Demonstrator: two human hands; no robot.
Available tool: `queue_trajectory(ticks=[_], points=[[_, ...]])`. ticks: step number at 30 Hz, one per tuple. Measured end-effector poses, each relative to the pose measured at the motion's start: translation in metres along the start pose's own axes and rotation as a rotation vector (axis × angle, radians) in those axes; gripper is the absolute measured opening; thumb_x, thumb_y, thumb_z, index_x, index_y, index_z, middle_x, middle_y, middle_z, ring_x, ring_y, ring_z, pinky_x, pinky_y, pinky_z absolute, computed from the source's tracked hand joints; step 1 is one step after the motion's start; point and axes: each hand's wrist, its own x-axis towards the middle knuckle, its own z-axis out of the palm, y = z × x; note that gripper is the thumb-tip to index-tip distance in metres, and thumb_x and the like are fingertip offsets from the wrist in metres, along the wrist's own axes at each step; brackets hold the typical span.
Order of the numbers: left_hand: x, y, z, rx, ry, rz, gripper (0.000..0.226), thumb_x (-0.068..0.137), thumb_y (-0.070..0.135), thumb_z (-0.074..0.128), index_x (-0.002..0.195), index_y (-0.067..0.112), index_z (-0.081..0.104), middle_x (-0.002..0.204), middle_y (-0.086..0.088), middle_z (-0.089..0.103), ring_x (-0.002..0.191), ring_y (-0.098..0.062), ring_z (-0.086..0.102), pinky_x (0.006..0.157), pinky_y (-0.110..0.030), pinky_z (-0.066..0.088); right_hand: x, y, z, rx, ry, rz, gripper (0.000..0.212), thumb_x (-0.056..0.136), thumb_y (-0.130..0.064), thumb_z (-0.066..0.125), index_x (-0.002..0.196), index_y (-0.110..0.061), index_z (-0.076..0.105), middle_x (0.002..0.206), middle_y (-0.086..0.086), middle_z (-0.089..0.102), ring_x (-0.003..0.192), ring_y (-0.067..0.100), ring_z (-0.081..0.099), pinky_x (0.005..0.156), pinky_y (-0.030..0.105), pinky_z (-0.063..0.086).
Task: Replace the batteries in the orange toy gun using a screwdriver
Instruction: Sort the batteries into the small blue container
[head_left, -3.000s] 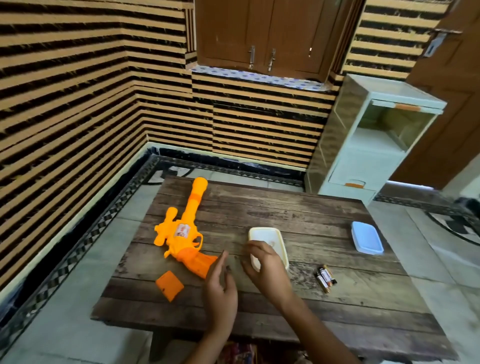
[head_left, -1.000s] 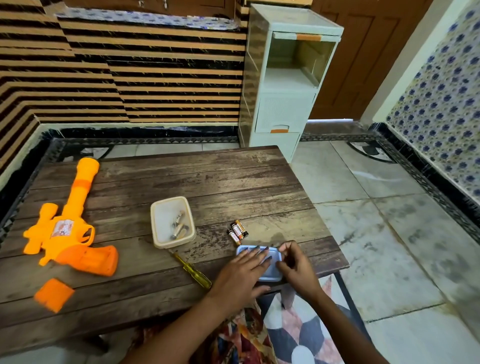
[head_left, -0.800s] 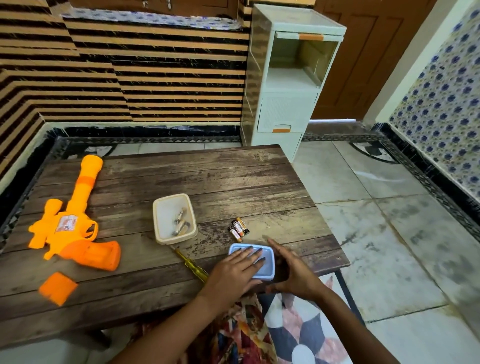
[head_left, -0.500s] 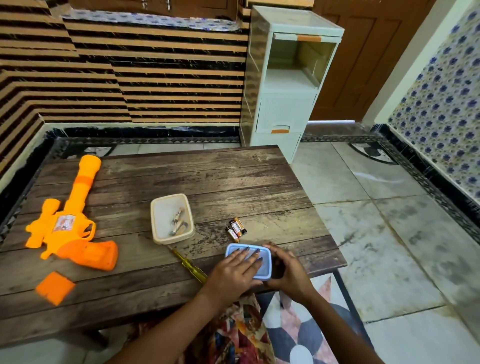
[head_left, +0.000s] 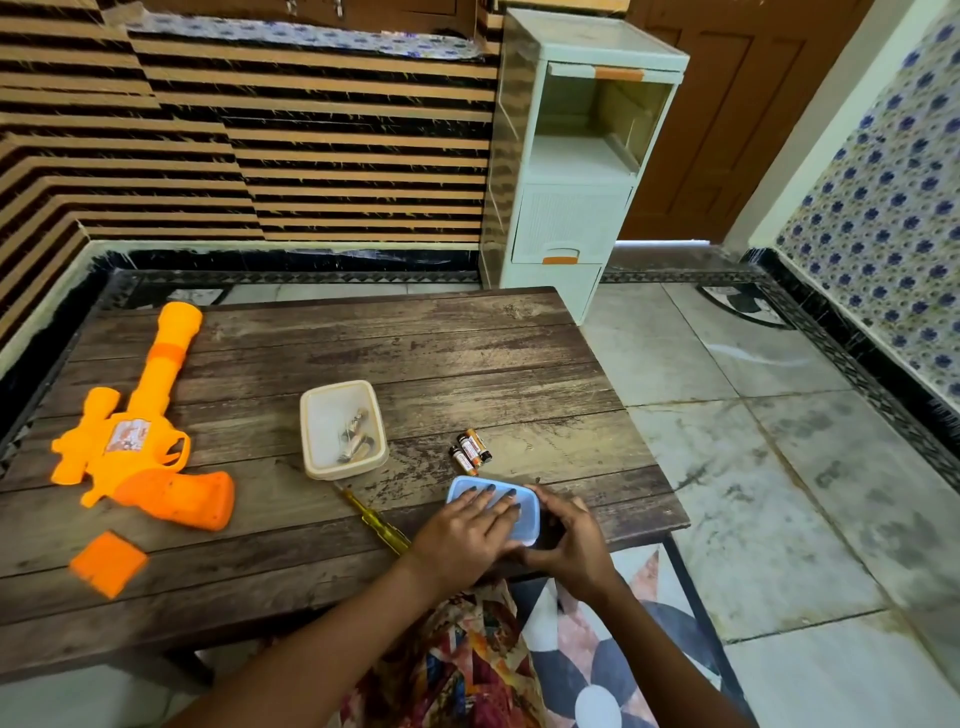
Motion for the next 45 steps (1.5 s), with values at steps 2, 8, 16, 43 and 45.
queue_trajectory(ticks=[2,8,16,43,45], points=[[0.001,0.001,0.000,-0.018,0.025,-0.042,0.061,0.102,0.033,0.016,0.101,0.011,0.072,0.103,-0.004,0.072,0.096,-0.017,0.068,0.083,-0.031,0.054,-0.001,0.002,0.001,0.011,0.004,0.003,0.057,0.053,-0.050,0.072,0.104,-0.055,0.047,0.100,-0.033,0.055,0.099,0.007,0.054,0.085,0.024,0.049],[0.007,-0.003,-0.012,-0.040,-0.124,-0.027,0.048,0.084,0.041,0.035,0.096,0.016,0.074,0.097,0.001,0.073,0.091,-0.010,0.069,0.081,-0.023,0.053,0.001,0.009,0.000,0.040,-0.021,0.017,0.066,0.060,-0.021,0.084,0.109,-0.047,0.049,0.103,-0.027,0.057,0.102,0.007,0.055,0.088,0.022,0.050],[-0.006,-0.016,-0.032,-0.222,-0.380,-0.041,0.061,0.095,0.008,0.045,0.147,0.022,0.017,0.151,0.009,0.001,0.138,-0.004,-0.004,0.111,-0.017,-0.002,0.001,0.010,0.000,-0.001,-0.011,-0.012,0.072,0.056,-0.013,0.086,0.108,-0.044,0.047,0.101,-0.033,0.049,0.097,0.003,0.052,0.082,0.010,0.042],[0.045,-0.054,-0.081,-0.751,-0.418,-0.269,0.038,0.082,-0.002,0.058,0.119,0.009,0.062,0.118,0.001,0.063,0.103,-0.008,0.058,0.083,-0.011,0.045,0.002,0.017,0.007,-0.024,-0.003,0.086,0.094,0.048,-0.058,0.076,0.134,-0.034,0.044,0.116,-0.010,0.063,0.106,0.010,0.058,0.087,0.037,0.052],[0.041,-0.053,-0.081,-0.842,-0.247,-0.393,0.034,0.085,-0.003,0.057,0.119,0.004,0.060,0.114,0.004,0.060,0.104,-0.006,0.055,0.079,-0.001,0.041,0.002,0.017,0.007,0.013,-0.001,0.096,0.099,0.046,-0.058,0.078,0.135,-0.036,0.040,0.108,-0.015,0.066,0.101,0.006,0.060,0.084,0.035,0.053]])
